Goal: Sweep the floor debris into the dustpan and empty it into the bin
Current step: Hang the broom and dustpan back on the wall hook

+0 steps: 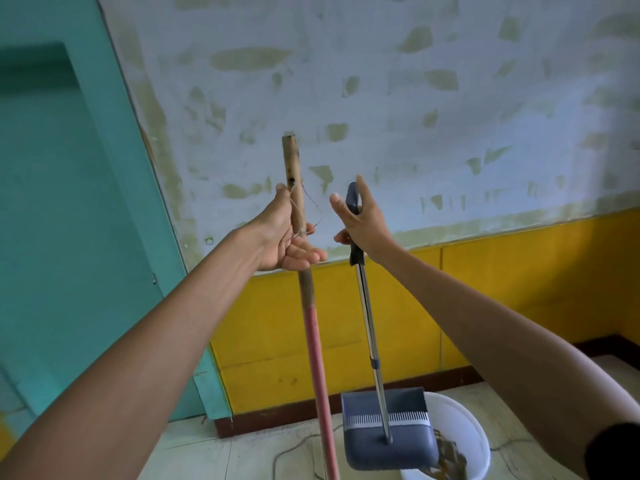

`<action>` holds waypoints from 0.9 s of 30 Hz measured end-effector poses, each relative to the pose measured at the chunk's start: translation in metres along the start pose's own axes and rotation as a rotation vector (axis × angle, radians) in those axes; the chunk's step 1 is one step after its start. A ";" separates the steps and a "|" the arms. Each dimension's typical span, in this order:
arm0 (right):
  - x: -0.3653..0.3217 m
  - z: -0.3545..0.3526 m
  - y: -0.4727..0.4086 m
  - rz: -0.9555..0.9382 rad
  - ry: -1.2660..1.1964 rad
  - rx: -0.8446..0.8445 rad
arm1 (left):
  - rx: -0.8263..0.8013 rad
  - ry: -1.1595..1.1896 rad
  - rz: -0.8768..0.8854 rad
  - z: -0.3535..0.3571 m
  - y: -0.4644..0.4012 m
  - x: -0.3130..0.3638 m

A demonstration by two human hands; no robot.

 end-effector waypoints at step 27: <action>-0.080 0.110 0.049 -0.122 -0.498 -0.621 | 0.020 0.028 0.426 -0.016 0.032 0.069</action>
Point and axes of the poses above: each hand's wrist, its own y-axis away from the middle knuckle, its own z-axis out of the palm, x = y × z, the point moved 10 cm from there along -y, towards the middle knuckle
